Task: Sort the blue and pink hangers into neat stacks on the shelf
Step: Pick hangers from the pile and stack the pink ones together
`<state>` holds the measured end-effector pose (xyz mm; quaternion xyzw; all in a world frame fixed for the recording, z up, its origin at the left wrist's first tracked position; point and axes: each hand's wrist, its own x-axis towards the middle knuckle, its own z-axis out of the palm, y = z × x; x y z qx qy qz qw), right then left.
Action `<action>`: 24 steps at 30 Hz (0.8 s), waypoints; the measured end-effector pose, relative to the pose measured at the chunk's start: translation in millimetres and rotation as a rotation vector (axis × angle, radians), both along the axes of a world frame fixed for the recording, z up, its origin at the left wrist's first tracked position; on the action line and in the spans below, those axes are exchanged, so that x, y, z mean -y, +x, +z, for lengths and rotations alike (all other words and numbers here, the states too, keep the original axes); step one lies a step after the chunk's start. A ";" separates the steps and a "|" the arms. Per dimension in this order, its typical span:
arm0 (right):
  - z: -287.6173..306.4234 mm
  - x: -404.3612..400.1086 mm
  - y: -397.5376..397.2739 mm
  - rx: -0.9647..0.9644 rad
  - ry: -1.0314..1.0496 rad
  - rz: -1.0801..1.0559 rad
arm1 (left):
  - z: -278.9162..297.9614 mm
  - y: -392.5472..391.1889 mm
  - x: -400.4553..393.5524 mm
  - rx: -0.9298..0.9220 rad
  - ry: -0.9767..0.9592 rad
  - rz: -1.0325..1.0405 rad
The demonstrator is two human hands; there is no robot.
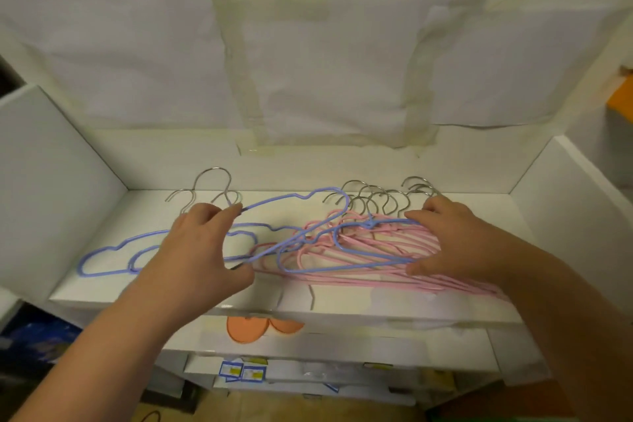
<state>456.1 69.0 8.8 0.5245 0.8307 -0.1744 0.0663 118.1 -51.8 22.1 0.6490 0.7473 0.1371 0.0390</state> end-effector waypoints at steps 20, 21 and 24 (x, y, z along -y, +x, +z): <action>25.7 35.4 20.3 -0.048 0.337 0.061 | -4.1 60.7 48.6 0.133 0.059 0.091; 25.8 42.3 21.0 -0.053 0.345 0.063 | -4.0 61.4 52.3 0.133 0.057 0.095; 26.2 63.8 21.7 -0.114 0.335 0.040 | -0.3 62.1 63.5 0.125 0.042 0.091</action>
